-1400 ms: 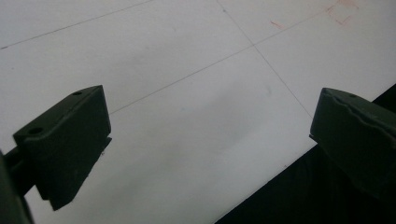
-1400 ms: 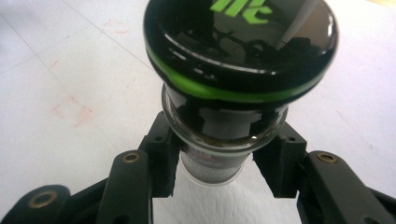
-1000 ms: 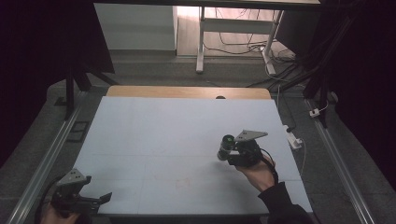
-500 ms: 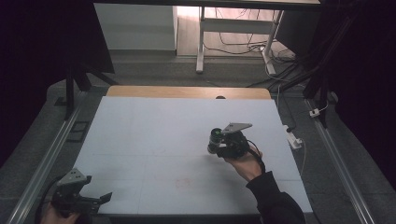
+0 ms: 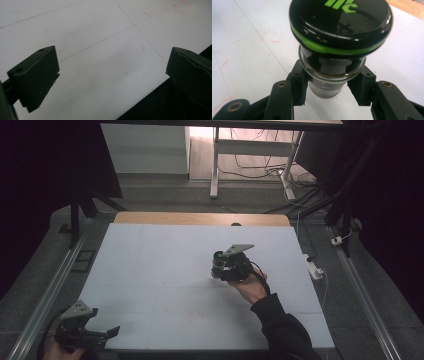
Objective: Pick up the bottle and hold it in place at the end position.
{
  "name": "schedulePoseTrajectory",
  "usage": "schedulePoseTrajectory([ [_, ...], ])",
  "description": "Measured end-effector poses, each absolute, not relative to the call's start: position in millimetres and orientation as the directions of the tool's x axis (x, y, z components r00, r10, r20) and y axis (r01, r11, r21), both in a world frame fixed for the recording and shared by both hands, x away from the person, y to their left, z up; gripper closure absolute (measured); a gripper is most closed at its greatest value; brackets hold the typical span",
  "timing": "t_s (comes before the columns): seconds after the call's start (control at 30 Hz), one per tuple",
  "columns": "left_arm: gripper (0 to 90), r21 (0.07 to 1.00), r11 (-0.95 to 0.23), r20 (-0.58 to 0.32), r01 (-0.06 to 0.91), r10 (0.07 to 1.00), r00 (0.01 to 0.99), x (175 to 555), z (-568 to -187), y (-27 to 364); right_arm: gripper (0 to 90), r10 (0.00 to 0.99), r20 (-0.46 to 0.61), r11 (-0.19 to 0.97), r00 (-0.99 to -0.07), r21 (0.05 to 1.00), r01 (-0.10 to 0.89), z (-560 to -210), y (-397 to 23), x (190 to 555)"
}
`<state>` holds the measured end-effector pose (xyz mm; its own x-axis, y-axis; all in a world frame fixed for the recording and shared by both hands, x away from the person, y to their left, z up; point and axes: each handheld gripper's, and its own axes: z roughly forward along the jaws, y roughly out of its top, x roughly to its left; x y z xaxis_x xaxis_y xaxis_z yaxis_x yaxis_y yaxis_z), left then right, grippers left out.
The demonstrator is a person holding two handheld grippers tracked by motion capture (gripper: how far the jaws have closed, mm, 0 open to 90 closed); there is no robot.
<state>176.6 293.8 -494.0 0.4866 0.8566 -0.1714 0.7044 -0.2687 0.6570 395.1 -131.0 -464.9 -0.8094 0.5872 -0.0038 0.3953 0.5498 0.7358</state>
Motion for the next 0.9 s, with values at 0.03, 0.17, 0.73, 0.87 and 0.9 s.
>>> schedulePoseTrajectory([
  [0.03,0.0,0.657,-0.269,-0.170,0.704,0.858,0.486,176.5,-494.0,293.7,52.3,0.585,-0.002,0.550,-0.811,0.736,0.394,-465.4,-128.5,396.9],
  [0.17,0.0,0.658,-0.268,-0.167,0.704,0.859,0.483,176.4,-494.0,293.7,52.3,0.574,-0.015,0.565,-0.818,0.731,0.383,-467.7,-118.9,403.4],
  [0.73,0.0,0.658,-0.259,-0.175,0.707,0.861,0.478,175.3,-494.1,295.1,52.3,0.545,-0.037,0.594,-0.838,0.722,0.355,-481.9,-81.3,428.5],
  [0.87,0.0,0.658,-0.257,-0.177,0.708,0.861,0.478,175.2,-494.3,295.1,52.2,0.541,-0.045,0.605,-0.840,0.714,0.352,-487.6,-78.7,430.7],
  [0.9,0.0,0.656,-0.258,-0.178,0.709,0.860,0.478,175.2,-494.2,295.1,52.2,0.538,-0.046,0.607,-0.841,0.714,0.349,-489.1,-78.7,431.4],
])
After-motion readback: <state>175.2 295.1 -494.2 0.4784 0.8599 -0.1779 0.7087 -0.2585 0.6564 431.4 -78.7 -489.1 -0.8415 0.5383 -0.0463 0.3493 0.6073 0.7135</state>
